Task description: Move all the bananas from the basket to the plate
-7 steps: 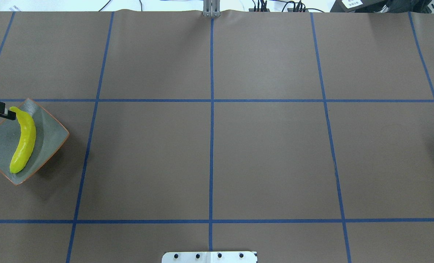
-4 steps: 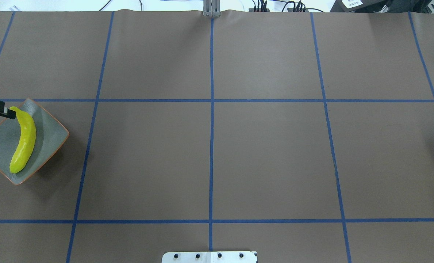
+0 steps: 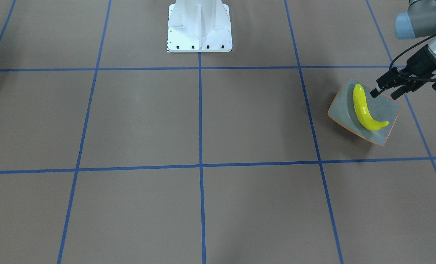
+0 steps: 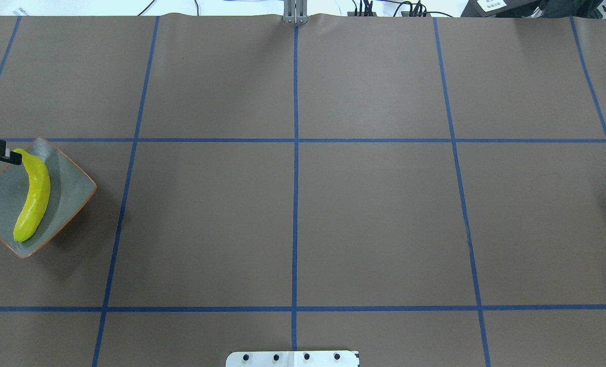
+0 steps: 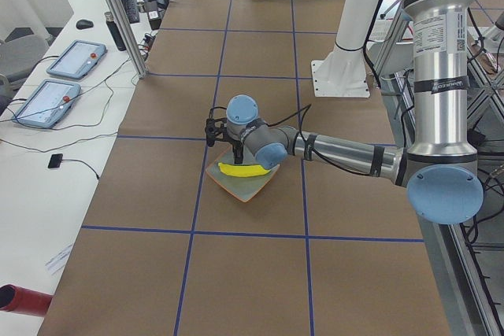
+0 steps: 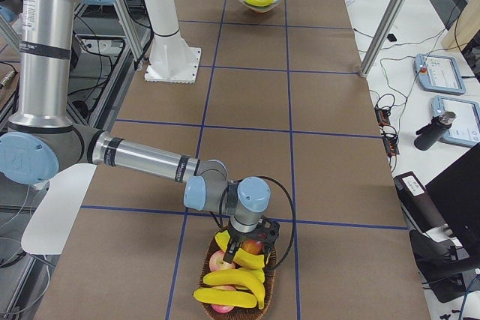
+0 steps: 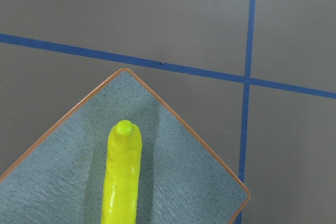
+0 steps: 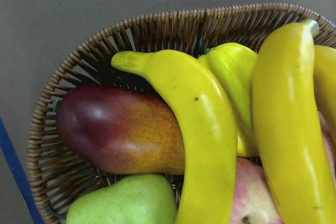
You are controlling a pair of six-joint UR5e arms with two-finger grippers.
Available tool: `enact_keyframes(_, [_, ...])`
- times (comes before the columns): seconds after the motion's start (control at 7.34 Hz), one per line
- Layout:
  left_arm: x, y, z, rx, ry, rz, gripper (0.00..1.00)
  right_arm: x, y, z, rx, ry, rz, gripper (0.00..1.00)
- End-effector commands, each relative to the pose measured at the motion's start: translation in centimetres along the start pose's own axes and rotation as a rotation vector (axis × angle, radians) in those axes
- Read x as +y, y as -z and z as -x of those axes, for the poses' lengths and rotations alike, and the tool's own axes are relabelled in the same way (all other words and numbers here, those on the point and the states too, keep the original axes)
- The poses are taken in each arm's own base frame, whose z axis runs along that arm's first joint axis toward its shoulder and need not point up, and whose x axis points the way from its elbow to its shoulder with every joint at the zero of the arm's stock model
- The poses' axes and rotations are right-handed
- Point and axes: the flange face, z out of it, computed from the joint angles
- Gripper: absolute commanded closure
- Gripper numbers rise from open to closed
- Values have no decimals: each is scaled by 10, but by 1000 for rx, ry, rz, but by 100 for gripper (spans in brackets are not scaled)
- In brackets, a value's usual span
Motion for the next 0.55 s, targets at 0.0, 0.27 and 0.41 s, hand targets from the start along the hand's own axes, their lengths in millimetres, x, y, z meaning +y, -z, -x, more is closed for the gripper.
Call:
enact_keyframes(0.0, [0,0,0,0,0,0,1,0,-4,-2,-2,2,8,13])
enact_keyframes(0.27, [0,0,0,-1,-3,-2,1,0,-4,-3,-4,1,9,56])
enact_keyframes(0.41, [-1,0,-1,0,-2,-2,1,2,-6,-4,-9,0,14,68])
